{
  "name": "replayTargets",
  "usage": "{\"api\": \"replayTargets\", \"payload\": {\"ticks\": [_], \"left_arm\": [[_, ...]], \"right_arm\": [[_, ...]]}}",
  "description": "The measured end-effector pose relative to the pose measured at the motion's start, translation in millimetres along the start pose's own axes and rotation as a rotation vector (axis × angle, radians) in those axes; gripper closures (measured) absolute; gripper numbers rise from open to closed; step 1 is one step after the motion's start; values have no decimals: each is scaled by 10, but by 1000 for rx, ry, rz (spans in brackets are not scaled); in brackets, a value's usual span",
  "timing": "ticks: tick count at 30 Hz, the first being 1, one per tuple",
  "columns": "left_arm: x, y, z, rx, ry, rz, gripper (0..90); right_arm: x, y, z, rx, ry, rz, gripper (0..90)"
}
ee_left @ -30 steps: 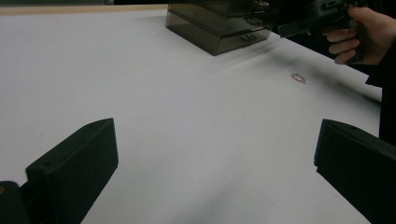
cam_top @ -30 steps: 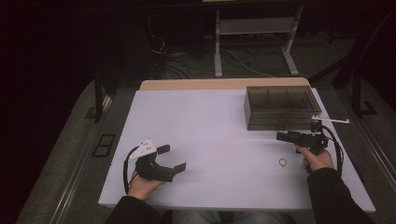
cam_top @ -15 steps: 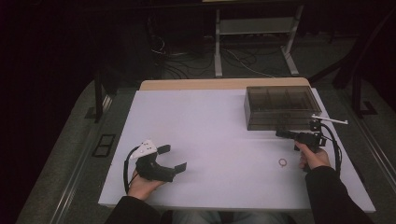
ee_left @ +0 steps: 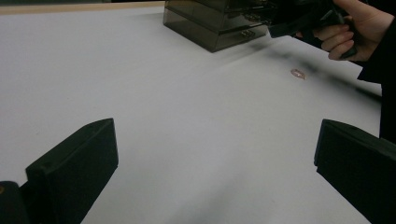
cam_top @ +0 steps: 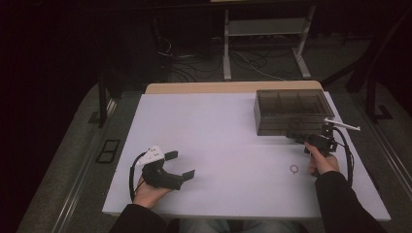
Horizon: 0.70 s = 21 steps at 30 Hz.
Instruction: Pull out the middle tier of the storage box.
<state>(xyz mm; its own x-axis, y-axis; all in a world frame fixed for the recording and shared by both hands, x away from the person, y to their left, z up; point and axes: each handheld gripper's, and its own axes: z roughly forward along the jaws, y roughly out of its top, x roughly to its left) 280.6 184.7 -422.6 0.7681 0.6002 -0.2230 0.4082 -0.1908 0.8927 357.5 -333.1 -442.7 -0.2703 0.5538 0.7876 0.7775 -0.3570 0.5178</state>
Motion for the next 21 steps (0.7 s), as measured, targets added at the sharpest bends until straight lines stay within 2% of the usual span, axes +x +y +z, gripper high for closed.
{"api": "replayTargets", "payload": {"ticks": [5, 8, 9, 12, 14, 18, 19, 21], "left_arm": [[1, 0, 3, 2, -1, -1, 0], [-1, -1, 6, 4, -3, 1, 0], [-1, 0, 7, 4, -3, 1, 0], [1, 1, 7, 6, -3, 0, 0], [1, 1, 6, 6, -3, -1, 0], [3, 2, 8, 8, -4, 0, 0], [1, 2, 9, 10, -5, -1, 0], [3, 2, 10, 13, -5, 1, 0]], "right_arm": [[-33, 14, -9, -23, -5, 29, 0], [-45, 21, -19, -38, -5, 63, 0], [-62, 24, -18, -50, -14, 56, 0], [-81, 29, -24, -61, -22, 113, 0], [-102, 34, -26, -77, -31, 115, 0], [-117, 43, -32, -109, -9, 149, 27], [-129, 45, -25, -126, -8, 139, 27], [-116, 45, -27, -128, -26, 151, 27]]}}
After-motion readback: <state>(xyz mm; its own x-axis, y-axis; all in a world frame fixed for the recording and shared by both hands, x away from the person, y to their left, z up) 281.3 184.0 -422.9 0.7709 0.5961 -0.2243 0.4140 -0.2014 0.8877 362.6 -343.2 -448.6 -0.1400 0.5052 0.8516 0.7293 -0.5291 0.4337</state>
